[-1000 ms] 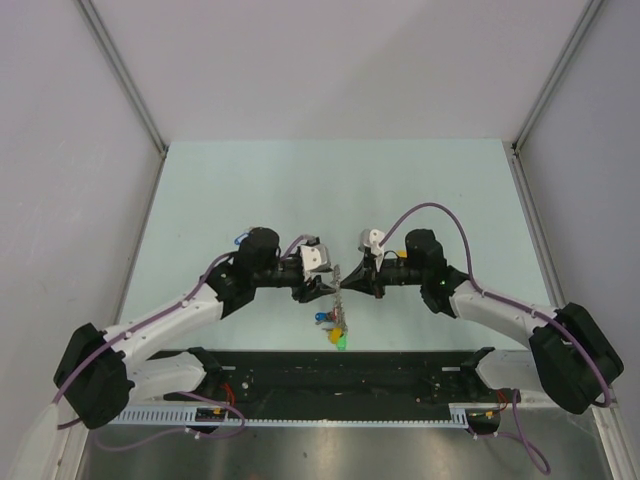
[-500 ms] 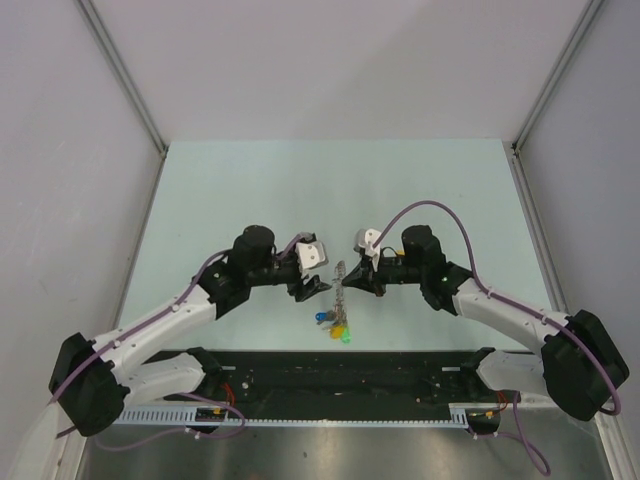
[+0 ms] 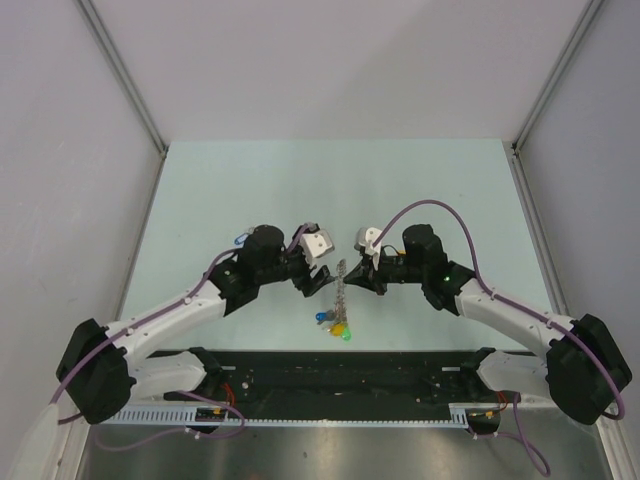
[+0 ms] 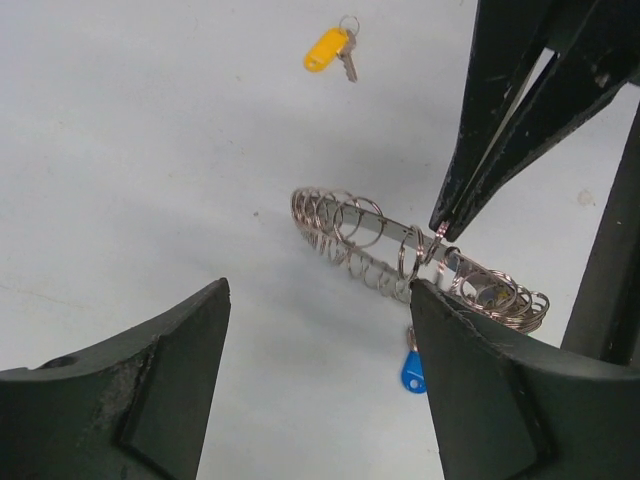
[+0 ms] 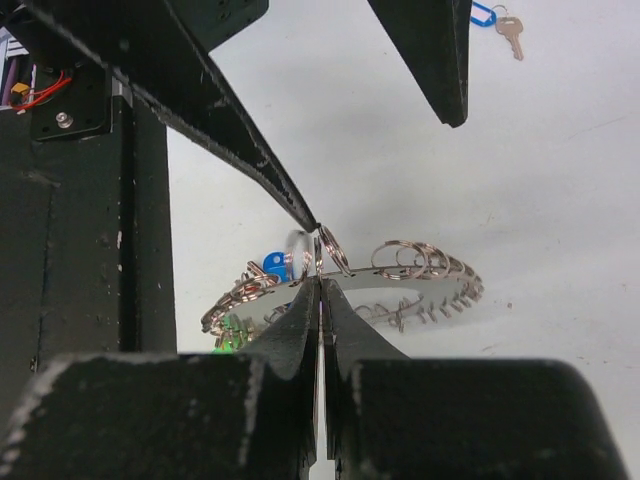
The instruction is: Put the keys on the keyring
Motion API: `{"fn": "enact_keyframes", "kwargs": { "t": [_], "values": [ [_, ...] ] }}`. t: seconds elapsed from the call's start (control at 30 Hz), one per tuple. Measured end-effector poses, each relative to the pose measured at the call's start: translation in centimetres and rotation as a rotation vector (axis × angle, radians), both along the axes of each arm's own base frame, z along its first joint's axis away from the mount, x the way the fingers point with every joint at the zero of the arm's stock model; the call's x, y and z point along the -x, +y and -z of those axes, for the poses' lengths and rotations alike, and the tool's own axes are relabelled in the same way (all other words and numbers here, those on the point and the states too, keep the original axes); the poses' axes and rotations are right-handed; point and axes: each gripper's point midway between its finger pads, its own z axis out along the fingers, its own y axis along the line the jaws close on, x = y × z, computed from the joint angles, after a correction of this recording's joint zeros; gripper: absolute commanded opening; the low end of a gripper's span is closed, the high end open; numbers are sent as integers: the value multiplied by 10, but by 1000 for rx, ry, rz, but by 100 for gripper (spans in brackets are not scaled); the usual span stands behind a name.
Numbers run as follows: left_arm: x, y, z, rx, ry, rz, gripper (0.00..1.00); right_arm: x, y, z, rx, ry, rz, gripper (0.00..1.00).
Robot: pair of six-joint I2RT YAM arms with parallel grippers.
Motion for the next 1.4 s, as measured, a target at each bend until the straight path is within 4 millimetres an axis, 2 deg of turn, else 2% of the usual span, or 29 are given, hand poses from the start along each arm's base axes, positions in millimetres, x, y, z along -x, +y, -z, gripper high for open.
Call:
{"fn": "enact_keyframes", "kwargs": {
  "t": [0.23, 0.37, 0.53, 0.67, 0.8, 1.13, 1.4],
  "values": [
    [1, 1, 22, -62, 44, -17, 81, -2, 0, 0, 2, -3, 8, 0],
    [1, 1, 26, -70, 58, -20, 82, -2, 0, -1, 1, -3, 10, 0],
    [10, -7, 23, -46, 69, 32, 84, -2, 0, -1, 1, -4, 10, 0],
    [11, -9, 9, -8, 35, 46, 84, -2, -1, -1, 2, -3, 10, 0],
    [4, -6, 3, -3, 3, 9, 83, -1, -1, -1, 3, -1, 9, 0],
    [-10, 1, 14, -49, -2, -68, 83, 4, 1, -8, -13, -18, -7, 0],
    [-31, 11, 1, -1, -26, -205, 83, 9, 3, -7, -9, -10, -24, 0]
  ]
}}
